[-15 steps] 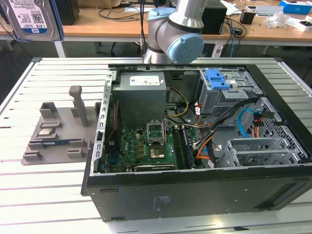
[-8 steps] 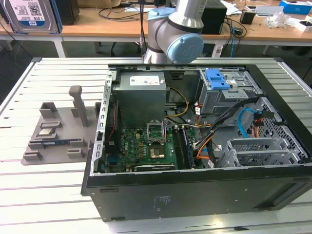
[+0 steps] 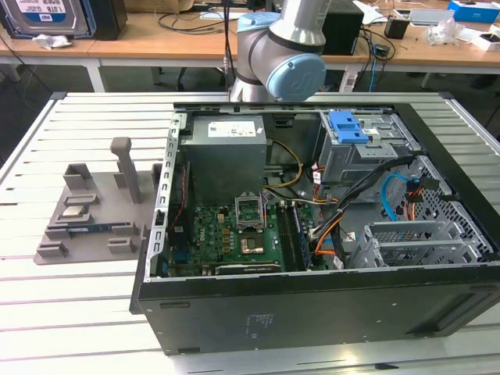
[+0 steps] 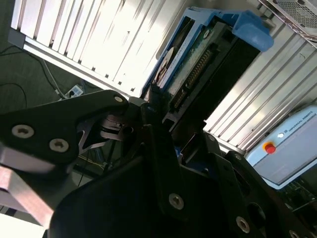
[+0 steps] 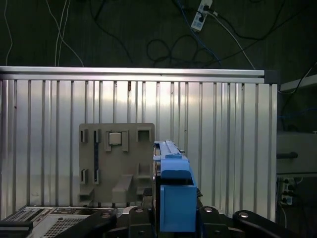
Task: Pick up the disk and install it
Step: 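Pick up the disk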
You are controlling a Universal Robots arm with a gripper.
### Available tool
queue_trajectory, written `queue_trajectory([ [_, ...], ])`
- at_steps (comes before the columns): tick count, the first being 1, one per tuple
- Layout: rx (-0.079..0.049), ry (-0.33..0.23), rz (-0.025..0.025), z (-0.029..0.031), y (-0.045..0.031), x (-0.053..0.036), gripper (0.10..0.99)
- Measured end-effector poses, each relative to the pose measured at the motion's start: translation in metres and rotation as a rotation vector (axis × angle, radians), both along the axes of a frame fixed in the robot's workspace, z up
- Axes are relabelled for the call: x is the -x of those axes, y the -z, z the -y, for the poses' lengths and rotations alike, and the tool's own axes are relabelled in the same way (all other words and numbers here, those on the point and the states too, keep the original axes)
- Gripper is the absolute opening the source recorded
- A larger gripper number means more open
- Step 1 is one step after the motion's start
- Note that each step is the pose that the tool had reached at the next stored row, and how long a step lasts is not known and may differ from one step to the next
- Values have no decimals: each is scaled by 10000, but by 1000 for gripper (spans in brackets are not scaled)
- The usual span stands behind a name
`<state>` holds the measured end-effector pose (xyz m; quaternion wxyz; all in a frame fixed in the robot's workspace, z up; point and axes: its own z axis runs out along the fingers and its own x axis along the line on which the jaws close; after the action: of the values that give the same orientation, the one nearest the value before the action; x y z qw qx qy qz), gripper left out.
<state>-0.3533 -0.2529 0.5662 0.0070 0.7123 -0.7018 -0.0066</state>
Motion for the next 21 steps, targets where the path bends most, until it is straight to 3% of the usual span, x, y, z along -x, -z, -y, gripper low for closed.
queue_trajectory([
  [6,-1,0,1,-1,-12,0,365],
  [8,-2,2,1,31,-12,1,365],
  [11,-1,0,1,139,-12,0,365],
  [13,5,0,1,287,-12,0,365],
  [18,6,2,1,495,-5,-8,365],
  [21,5,2,-7,618,5,-67,365],
])
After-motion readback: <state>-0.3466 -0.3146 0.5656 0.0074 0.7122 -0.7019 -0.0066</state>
